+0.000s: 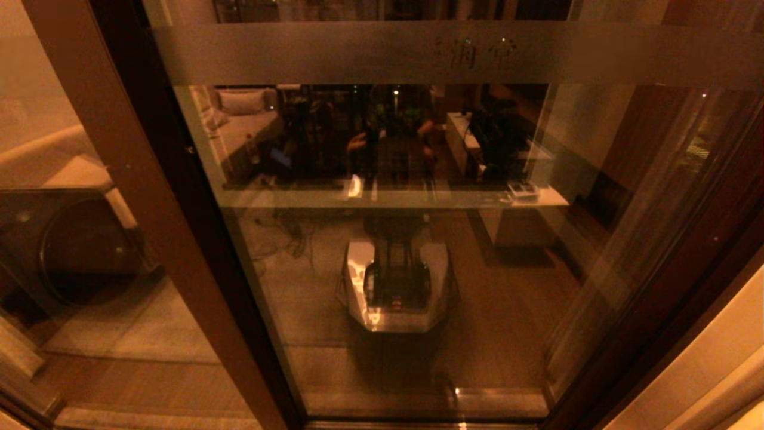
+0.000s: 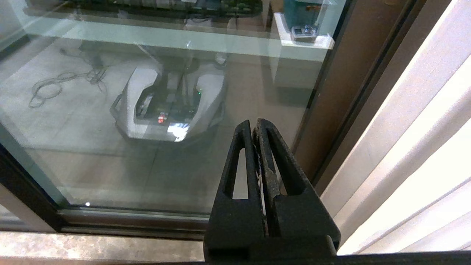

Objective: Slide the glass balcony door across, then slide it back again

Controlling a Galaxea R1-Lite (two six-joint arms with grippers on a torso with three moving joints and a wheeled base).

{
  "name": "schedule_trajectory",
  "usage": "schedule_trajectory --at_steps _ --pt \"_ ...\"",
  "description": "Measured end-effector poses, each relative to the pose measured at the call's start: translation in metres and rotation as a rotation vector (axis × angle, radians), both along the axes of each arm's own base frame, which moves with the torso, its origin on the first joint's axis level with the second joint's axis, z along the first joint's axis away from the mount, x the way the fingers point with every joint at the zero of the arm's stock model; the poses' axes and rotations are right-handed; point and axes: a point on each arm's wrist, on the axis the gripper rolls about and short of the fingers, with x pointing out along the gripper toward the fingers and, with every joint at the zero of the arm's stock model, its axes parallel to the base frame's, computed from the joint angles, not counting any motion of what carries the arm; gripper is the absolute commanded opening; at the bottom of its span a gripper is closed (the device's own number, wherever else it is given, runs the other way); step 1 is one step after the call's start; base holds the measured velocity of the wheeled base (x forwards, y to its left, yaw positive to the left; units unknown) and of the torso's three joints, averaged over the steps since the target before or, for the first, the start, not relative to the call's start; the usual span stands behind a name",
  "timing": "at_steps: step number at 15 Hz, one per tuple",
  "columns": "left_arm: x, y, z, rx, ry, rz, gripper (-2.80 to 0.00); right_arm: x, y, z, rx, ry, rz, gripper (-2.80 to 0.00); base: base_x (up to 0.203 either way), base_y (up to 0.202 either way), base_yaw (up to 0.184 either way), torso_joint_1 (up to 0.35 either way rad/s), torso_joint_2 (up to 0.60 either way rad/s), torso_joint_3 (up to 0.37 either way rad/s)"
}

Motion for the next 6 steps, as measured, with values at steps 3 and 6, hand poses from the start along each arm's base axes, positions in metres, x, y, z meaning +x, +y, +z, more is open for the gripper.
schedule_trajectory --at_steps 3,6 --pt "0.0 0.0 0.0001 0.0 0.0 0.0 -2.8 -0.0003 -0.0001 -0.0008 0.006 0.015 -0.003 -2.8 0.0 0.0 0.0 0.0 0.0 0.0" --pt "0.0 0.0 0.0 0.0 0.0 0.001 -2.8 -0.0004 -0.0001 -0.0007 0.019 0.016 -0.004 -2.8 0.0 0.0 0.0 0.0 0.0 0.0"
